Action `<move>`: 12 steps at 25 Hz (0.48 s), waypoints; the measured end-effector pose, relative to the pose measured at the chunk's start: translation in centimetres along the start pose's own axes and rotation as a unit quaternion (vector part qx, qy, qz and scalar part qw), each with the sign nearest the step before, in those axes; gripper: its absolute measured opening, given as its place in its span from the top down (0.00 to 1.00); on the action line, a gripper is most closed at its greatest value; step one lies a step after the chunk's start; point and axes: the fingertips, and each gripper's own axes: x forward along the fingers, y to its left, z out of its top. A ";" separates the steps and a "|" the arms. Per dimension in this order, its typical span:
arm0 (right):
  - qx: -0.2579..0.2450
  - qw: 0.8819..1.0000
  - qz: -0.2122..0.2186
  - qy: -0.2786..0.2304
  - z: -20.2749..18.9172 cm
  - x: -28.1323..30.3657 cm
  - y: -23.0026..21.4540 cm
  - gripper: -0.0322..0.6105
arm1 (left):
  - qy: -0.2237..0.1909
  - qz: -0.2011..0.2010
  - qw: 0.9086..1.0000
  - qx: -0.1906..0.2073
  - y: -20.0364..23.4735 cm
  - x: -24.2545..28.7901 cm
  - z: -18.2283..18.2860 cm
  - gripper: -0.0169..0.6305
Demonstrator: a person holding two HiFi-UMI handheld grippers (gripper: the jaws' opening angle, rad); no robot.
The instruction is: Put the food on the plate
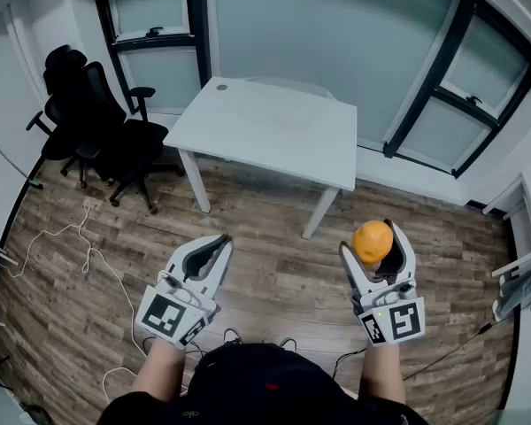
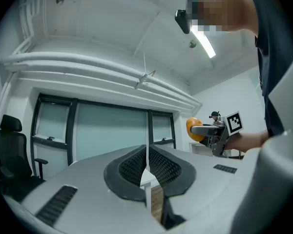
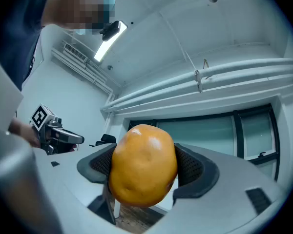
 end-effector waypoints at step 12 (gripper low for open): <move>-0.007 1.000 0.010 0.011 -0.3 0.7 1.7 0.36 | 0.004 -0.004 1.000 -0.002 0.5 -1.2 -0.4 0.92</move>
